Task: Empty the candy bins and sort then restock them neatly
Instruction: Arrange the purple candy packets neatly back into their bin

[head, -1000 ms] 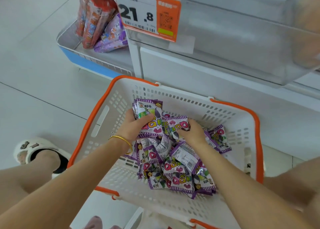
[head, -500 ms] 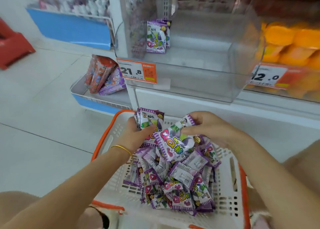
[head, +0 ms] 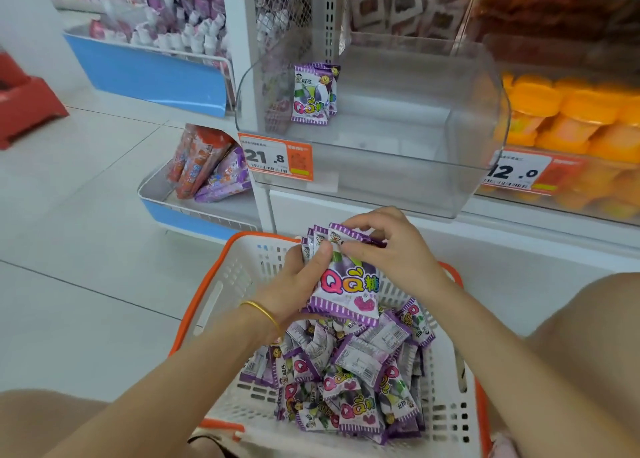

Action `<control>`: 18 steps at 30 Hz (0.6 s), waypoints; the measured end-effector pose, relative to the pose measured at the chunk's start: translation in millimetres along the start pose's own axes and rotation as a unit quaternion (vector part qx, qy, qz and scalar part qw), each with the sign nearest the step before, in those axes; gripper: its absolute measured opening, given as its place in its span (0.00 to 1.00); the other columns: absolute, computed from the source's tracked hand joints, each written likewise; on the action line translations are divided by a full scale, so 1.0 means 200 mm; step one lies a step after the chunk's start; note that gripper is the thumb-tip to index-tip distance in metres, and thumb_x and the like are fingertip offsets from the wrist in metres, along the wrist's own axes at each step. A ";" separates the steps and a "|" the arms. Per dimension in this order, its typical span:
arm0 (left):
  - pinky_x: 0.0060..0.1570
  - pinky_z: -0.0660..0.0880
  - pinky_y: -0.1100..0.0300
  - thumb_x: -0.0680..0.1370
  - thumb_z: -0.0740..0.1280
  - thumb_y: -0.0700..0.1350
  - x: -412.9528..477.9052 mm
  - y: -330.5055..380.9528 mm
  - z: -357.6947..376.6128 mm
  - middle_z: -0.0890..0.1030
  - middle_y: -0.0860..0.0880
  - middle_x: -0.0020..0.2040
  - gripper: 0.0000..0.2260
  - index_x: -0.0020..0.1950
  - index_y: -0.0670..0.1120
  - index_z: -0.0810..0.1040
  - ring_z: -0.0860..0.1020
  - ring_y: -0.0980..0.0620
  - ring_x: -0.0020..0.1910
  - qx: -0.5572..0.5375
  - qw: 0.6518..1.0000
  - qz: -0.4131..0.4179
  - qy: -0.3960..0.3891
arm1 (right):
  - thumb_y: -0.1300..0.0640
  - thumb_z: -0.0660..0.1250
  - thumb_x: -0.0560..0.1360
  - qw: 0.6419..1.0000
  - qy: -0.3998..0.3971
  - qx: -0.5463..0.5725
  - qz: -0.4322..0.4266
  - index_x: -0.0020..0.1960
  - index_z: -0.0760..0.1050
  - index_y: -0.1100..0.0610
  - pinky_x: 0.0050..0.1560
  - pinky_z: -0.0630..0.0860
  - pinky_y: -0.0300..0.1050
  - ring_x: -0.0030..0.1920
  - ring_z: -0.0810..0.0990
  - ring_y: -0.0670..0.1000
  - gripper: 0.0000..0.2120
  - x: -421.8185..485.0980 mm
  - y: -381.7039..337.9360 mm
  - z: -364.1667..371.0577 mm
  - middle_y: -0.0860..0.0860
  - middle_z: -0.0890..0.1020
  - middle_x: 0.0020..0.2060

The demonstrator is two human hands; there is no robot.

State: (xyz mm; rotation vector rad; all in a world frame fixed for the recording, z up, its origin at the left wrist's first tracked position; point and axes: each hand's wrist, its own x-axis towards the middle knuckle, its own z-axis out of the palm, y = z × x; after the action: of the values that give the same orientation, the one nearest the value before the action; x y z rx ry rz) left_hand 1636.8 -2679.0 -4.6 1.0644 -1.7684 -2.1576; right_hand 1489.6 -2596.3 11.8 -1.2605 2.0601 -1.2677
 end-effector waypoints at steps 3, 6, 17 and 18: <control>0.46 0.81 0.48 0.65 0.67 0.63 -0.02 0.02 0.02 0.83 0.47 0.54 0.33 0.66 0.52 0.64 0.83 0.48 0.49 -0.042 0.999 -0.011 -0.023 | 0.53 0.74 0.70 0.999 0.024 0.004 -0.022 0.50 0.78 0.46 0.46 0.65 0.22 0.44 0.70 0.29 0.10 0.00 -0.03 0.05 0.46 0.70 0.48; 0.44 0.81 0.51 0.69 0.71 0.55 -0.01 0.02 0.02 0.83 0.47 0.53 0.28 0.65 0.50 0.67 0.84 0.49 0.48 -0.059 0.998 0.005 -0.001 | 0.49 0.70 0.72 0.996 0.090 0.021 0.004 0.57 0.74 0.47 0.51 0.68 0.28 0.49 0.72 0.36 0.15 -0.02 -0.05 0.07 0.45 0.72 0.52; 0.53 0.73 0.65 0.72 0.61 0.68 0.01 0.32 -0.01 0.76 0.58 0.55 0.22 0.59 0.56 0.67 0.76 0.62 0.56 0.128 0.975 0.173 0.046 | 0.48 0.69 0.64 0.840 -0.171 0.484 0.175 0.62 0.73 0.54 0.41 0.81 0.44 0.48 0.84 0.52 0.28 -0.01 -0.21 -0.03 0.55 0.84 0.50; 0.60 0.71 0.57 0.69 0.56 0.73 0.01 0.37 -0.02 0.75 0.55 0.55 0.26 0.56 0.56 0.68 0.74 0.56 0.59 0.169 0.965 0.190 0.055 | 0.50 0.69 0.64 0.846 -0.165 0.481 0.161 0.60 0.75 0.54 0.41 0.81 0.45 0.46 0.85 0.52 0.25 0.02 -0.25 -0.04 0.54 0.85 0.48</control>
State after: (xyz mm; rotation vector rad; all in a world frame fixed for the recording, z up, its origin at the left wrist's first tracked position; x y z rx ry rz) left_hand 1615.6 -2705.0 60.7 0.7987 -2.1298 -1.5819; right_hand 1505.4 -2605.0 59.0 -0.5584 1.0377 -1.4739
